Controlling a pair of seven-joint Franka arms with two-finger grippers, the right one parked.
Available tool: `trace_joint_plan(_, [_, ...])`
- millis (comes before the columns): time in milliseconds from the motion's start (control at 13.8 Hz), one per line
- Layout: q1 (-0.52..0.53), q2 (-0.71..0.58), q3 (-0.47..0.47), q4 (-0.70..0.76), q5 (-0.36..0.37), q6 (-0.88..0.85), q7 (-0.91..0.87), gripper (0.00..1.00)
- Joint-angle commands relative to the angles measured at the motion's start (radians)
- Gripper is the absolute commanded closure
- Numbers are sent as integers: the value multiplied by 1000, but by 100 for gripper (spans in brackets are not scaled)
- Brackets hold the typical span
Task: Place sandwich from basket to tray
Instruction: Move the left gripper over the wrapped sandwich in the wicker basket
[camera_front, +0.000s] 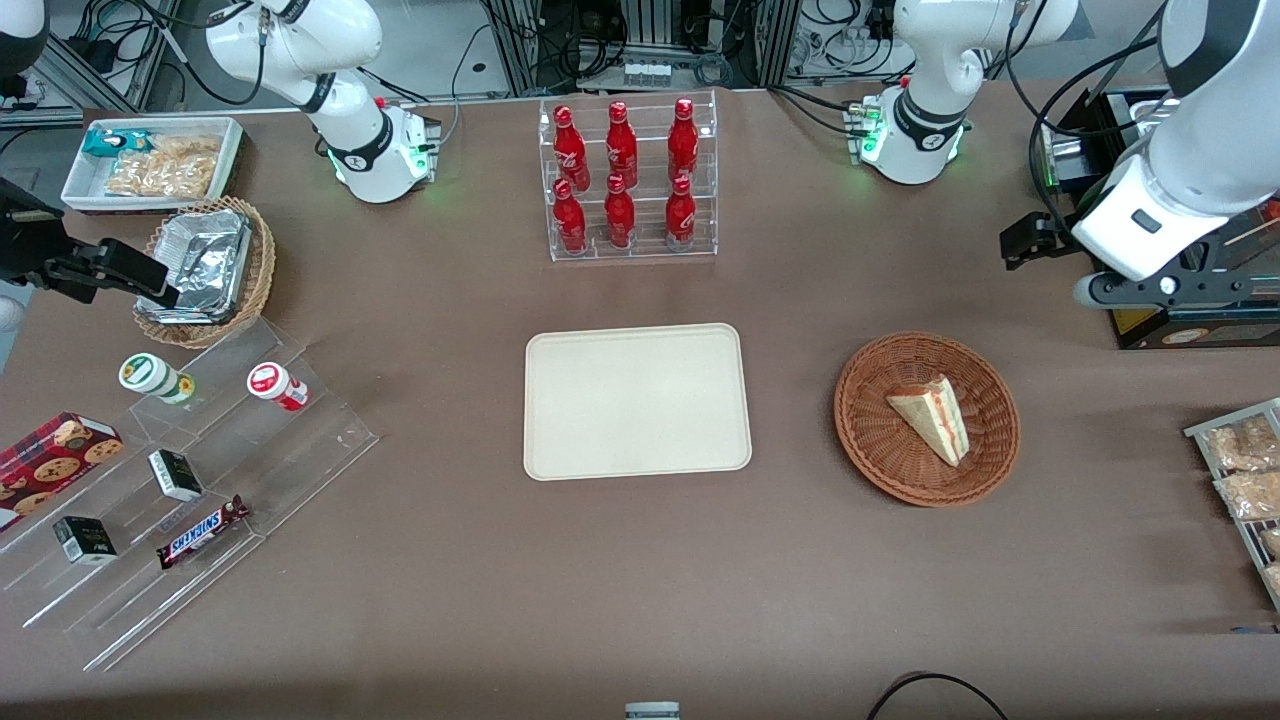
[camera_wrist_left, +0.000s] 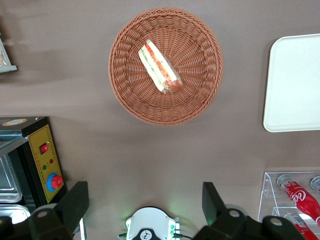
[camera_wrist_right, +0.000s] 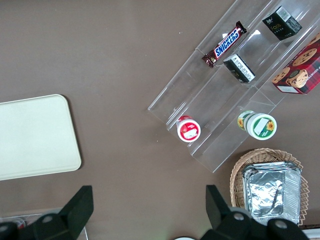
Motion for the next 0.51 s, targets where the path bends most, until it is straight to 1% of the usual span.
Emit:
trace_joint_plan(0, [10, 13, -4, 14, 0, -16, -13, 0])
trace_joint_plan(291, [10, 75, -4, -23, 12, 17, -7, 0])
trace_joint_plan(436, [10, 76, -4, -113, 14, 111, -9, 0])
